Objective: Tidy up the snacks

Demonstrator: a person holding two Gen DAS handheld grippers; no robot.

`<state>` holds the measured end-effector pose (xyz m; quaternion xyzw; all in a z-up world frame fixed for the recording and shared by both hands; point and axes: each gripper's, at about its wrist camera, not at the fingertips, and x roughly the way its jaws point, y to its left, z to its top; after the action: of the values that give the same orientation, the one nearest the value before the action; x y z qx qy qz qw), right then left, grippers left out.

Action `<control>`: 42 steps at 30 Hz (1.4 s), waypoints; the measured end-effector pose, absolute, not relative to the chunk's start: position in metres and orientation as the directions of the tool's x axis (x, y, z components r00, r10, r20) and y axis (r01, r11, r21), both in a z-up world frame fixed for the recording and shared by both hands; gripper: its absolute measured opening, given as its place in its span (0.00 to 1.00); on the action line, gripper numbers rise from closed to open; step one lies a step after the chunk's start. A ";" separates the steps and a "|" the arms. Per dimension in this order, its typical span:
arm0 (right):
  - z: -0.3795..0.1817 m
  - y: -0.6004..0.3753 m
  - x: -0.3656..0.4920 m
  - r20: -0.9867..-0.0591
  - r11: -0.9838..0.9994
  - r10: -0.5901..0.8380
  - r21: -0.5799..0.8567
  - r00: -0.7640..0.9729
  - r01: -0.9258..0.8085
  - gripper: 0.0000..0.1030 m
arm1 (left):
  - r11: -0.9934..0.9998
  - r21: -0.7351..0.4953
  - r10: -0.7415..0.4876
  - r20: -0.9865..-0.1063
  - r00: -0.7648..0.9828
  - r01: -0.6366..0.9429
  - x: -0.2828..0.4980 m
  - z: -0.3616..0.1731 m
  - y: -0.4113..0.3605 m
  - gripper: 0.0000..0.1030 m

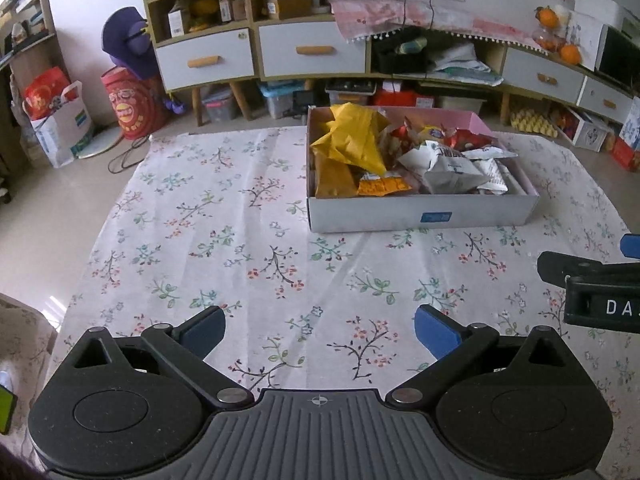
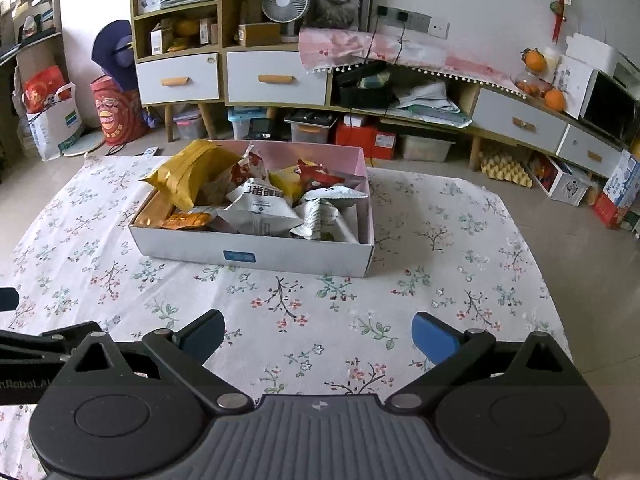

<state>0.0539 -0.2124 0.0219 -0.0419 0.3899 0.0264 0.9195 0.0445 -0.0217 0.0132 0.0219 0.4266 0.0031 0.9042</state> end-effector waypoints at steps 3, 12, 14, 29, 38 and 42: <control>0.021 -0.214 0.054 -0.725 0.996 0.019 -0.044 0.689 -0.075 0.77 | 0.999 0.041 0.022 -0.772 0.635 0.016 0.043 0.013 -0.023 0.99; 0.022 -0.212 0.050 -0.723 0.995 0.026 -0.044 0.691 -0.084 0.79 | 0.999 0.033 0.016 -0.772 0.636 0.015 0.039 0.015 -0.024 0.99; 0.022 -0.212 0.050 -0.722 0.995 0.025 -0.045 0.692 -0.083 0.79 | 0.999 0.032 0.015 -0.772 0.636 0.015 0.039 0.016 -0.024 0.99; 0.021 -0.211 0.049 -0.724 0.995 0.025 -0.051 0.689 -0.089 0.79 | 1.000 0.016 0.001 -0.779 0.627 0.018 0.039 0.015 -0.025 0.99; 0.021 -0.210 0.049 -0.724 0.995 0.026 -0.050 0.690 -0.090 0.79 | 1.000 0.012 -0.003 -0.780 0.625 0.020 0.039 0.014 -0.025 0.99; 0.021 -0.209 0.049 -0.723 0.995 0.026 -0.050 0.690 -0.090 0.79 | 1.000 0.015 -0.003 -0.784 0.621 0.023 0.039 0.013 -0.025 0.99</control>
<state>0.0490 -0.2093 0.0210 -0.0409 0.3924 0.0315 0.9183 0.0390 -0.0253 0.0135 0.0117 0.4353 -0.0073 0.9002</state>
